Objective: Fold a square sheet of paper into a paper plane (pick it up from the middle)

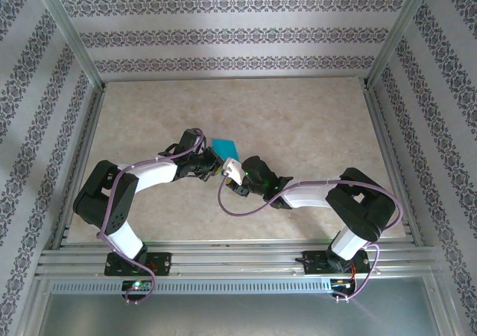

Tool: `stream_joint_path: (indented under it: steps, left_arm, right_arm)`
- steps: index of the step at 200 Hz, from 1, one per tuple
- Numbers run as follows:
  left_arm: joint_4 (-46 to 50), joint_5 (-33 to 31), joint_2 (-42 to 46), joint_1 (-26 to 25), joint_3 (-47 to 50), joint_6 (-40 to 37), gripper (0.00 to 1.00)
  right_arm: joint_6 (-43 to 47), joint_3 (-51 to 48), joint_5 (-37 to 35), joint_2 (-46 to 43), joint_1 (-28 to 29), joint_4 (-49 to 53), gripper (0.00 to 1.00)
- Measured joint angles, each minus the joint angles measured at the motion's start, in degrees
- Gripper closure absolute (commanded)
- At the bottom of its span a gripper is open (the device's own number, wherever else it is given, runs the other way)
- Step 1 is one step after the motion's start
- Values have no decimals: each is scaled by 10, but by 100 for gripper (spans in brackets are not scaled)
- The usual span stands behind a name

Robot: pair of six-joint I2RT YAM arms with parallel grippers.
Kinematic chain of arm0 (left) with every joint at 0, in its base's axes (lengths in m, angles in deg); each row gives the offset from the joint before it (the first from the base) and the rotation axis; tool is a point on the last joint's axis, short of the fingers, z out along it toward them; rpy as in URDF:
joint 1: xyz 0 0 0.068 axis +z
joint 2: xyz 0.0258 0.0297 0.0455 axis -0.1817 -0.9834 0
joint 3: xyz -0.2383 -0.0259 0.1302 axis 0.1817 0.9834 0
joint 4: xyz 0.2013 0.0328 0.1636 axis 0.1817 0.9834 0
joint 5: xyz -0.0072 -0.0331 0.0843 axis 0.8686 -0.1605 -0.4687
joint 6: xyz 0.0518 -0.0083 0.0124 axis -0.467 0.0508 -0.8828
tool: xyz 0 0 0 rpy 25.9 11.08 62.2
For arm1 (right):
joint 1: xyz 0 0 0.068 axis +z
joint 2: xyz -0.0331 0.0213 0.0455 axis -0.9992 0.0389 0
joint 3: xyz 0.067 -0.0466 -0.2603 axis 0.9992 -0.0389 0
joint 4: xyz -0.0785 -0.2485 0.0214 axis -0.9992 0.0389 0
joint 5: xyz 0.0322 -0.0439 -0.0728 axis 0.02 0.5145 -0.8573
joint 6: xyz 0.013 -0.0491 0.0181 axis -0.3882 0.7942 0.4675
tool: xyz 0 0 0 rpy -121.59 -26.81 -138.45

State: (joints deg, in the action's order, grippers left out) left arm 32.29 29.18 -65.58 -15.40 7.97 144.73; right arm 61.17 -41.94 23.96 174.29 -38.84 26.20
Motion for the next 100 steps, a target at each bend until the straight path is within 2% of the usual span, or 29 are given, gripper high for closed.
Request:
stream_joint_path:
  steps: [20,81,100]
  left_arm:
    - [0,0,0,0,0,0,91]
    - [0,-1,0,0,0,0,88]
    - [1,-1,0,0,0,-1,82]
  right_arm:
    - [4,0,0,0,0,-5,75]
    - [3,-1,4,-1,0,-9,78]
    - [-1,-2,10,-4,0,-9,85]
